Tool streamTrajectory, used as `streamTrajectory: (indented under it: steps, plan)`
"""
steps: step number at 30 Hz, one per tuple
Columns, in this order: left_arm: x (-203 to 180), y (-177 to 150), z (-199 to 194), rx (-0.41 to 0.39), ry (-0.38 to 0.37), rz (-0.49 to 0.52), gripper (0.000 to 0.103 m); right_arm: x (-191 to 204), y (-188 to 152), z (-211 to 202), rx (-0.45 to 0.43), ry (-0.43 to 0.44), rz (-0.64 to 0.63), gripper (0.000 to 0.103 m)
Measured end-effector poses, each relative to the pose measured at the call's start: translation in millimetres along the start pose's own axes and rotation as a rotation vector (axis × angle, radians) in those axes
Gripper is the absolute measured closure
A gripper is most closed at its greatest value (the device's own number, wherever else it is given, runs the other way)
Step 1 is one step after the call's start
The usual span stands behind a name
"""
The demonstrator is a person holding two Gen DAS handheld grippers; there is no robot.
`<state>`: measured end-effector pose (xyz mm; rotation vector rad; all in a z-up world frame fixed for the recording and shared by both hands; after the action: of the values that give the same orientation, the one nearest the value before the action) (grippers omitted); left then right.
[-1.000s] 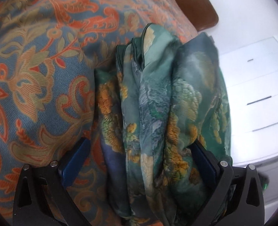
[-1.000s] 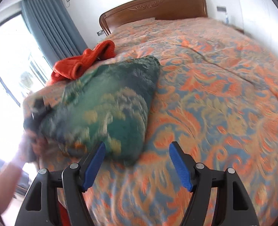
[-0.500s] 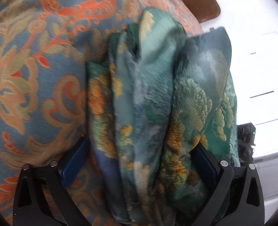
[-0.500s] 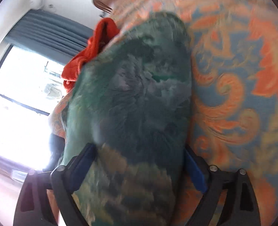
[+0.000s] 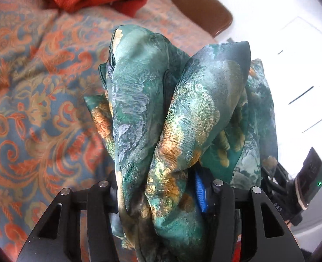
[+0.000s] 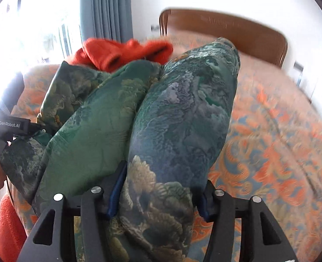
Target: Fold large clothes
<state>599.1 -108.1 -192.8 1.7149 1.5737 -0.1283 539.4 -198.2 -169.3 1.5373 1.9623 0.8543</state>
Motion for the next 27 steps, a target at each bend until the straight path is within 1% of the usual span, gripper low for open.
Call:
streamTrajectory:
  steps: [2, 4, 7, 9, 10, 13, 15, 16, 18, 19, 20, 21, 22, 23, 24, 26, 27]
  plan:
    - [-15, 9, -8, -0.031, -0.012, 0.010, 0.052, -5, 10, -15, -0.045, 0.003, 0.007, 0.048]
    - [-25, 27, -22, -0.075, -0.016, 0.034, 0.052, -14, 23, -27, -0.088, 0.004, 0.019, 0.048]
    - [-50, 66, -26, -0.127, -0.021, 0.074, 0.052, -34, 45, -43, -0.155, 0.000, 0.022, 0.048]
    - [-63, 90, -22, -0.150, -0.022, 0.099, 0.052, -55, 71, -43, -0.194, -0.002, 0.033, 0.048]
    - [-74, 108, -16, -0.165, -0.022, 0.116, 0.052, -62, 83, -40, -0.206, -0.001, 0.042, 0.048]
    - [-95, 150, 7, -0.184, -0.024, 0.153, 0.052, -92, 114, -29, -0.238, 0.004, 0.084, 0.048]
    - [-104, 174, 27, -0.184, -0.026, 0.163, 0.052, -123, 138, -14, -0.260, 0.008, 0.107, 0.048]
    - [-108, 183, 37, -0.182, -0.029, 0.163, 0.052, -131, 145, -8, -0.263, 0.012, 0.114, 0.048]
    - [-111, 198, 61, -0.170, -0.028, 0.164, 0.052, -161, 162, 12, -0.262, 0.021, 0.134, 0.047]
    - [-111, 207, 81, -0.158, -0.024, 0.167, 0.052, -169, 163, 19, -0.259, 0.022, 0.140, 0.047]
    - [-111, 201, 89, -0.146, -0.021, 0.170, 0.052, -184, 166, 33, -0.249, 0.023, 0.149, 0.047]
    - [-106, 206, 105, -0.131, -0.015, 0.169, 0.052, -194, 167, 44, -0.240, 0.022, 0.155, 0.047]
    - [-101, 206, 129, -0.104, -0.005, 0.162, 0.052, -205, 166, 56, -0.228, 0.023, 0.168, 0.047]
    - [-96, 209, 144, -0.081, 0.003, 0.152, 0.051, -217, 165, 71, -0.207, 0.025, 0.184, 0.047]
    - [-85, 204, 171, -0.043, 0.017, 0.133, 0.050, -229, 158, 89, -0.180, 0.027, 0.206, 0.047]
    - [-56, 185, 223, 0.056, 0.058, 0.073, 0.040, -246, 138, 125, -0.102, 0.038, 0.247, 0.047]
    - [-42, 178, 238, 0.073, 0.076, 0.042, 0.035, -257, 120, 150, -0.036, 0.045, 0.276, 0.045]
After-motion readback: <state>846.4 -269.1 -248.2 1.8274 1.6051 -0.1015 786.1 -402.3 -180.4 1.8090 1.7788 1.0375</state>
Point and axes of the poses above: each gripper's, at about its wrist camera, not at the fingertips, and z roughly the way its jaws point, x to its left, y to its top, the point moved 10 cm from there along z, roughly the way its jaws point, and after that the axes turned 2 degrees about z, right-handed, at the moved point
